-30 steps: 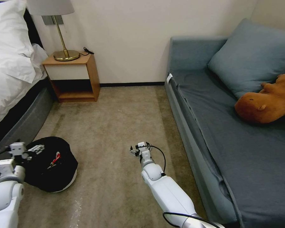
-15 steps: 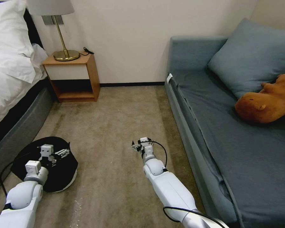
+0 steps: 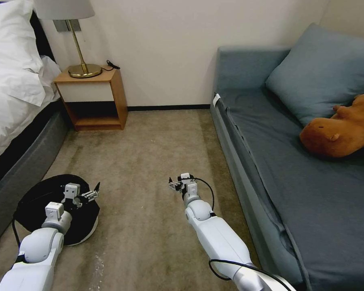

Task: Pick up the trash bin, then pick up the garbage on the floor and place it into the trash bin.

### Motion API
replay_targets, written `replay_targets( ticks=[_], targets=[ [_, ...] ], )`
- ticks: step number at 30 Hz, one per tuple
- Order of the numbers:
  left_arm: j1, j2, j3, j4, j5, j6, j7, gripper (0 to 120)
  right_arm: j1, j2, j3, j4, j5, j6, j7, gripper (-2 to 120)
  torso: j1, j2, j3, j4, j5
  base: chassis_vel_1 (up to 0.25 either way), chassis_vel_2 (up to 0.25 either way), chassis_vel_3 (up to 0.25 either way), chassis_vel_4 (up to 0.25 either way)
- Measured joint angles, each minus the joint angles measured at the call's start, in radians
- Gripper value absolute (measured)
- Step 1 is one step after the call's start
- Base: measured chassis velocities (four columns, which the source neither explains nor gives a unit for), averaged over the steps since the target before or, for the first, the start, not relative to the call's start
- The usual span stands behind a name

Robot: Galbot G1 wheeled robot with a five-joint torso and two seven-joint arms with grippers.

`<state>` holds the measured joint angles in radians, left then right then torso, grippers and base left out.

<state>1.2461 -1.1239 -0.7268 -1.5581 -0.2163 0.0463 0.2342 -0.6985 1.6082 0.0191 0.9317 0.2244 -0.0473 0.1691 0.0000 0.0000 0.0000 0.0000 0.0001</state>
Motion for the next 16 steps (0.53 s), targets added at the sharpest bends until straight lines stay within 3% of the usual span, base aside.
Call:
replay_targets(
  ticks=[16],
  targets=[
    [0.001, 0.0, -0.001, -0.001, -0.002, 0.001, -0.002, 100, 0.0, 0.0, 0.0, 0.0, 0.0, 0.0, 0.0, 100, 0.0, 0.0, 0.0, 0.0, 0.0, 0.0, 0.0, 0.0, 0.0]
  ],
)
